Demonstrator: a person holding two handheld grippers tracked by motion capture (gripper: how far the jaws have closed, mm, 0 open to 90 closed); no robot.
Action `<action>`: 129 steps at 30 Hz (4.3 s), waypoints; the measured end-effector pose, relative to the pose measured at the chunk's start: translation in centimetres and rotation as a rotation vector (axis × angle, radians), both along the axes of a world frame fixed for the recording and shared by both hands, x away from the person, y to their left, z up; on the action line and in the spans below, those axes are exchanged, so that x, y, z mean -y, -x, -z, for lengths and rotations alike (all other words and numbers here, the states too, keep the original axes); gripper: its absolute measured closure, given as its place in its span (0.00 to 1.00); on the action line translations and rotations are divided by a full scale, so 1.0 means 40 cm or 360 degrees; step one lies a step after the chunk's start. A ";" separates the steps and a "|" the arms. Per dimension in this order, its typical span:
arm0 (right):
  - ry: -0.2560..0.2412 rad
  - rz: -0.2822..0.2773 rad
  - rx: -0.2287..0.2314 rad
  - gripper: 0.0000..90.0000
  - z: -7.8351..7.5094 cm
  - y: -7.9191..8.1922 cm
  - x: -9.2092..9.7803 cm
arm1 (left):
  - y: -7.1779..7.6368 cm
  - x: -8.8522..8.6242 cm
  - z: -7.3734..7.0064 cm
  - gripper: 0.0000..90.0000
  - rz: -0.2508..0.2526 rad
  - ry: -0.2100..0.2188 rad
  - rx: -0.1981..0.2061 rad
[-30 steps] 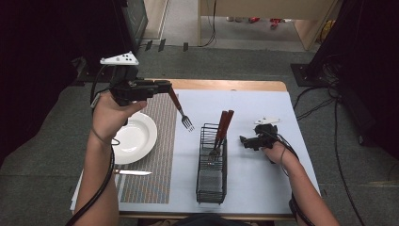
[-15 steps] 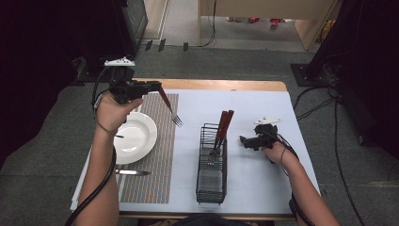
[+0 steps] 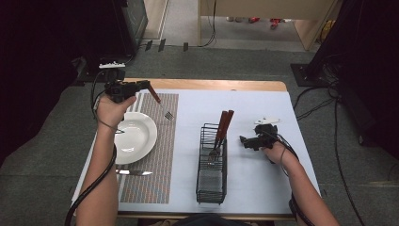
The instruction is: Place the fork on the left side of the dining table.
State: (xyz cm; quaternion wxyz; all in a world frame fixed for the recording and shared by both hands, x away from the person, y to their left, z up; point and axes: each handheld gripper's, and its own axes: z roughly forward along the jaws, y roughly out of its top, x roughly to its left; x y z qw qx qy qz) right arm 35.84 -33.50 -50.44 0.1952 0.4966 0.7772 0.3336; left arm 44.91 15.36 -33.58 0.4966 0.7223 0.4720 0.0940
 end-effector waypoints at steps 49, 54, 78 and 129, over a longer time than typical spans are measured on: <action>-0.0002 0.0003 0.0003 0.00 0.000 0.001 0.000 | -0.034 -0.257 0.129 0.86 -0.0435 0.0171 -0.0209; -0.0002 0.0003 0.0003 0.00 0.000 0.001 0.000 | -0.037 -0.274 0.145 0.85 -0.0448 0.0185 -0.0239; 0.0002 0.0008 0.0014 0.01 -0.001 0.005 -0.001 | -0.030 -0.335 0.231 0.79 -0.0469 0.0191 -0.0324; -0.0003 0.0017 0.0010 0.01 -0.001 0.006 -0.001 | -0.087 -0.365 0.343 0.66 -0.0466 0.0060 -0.0517</action>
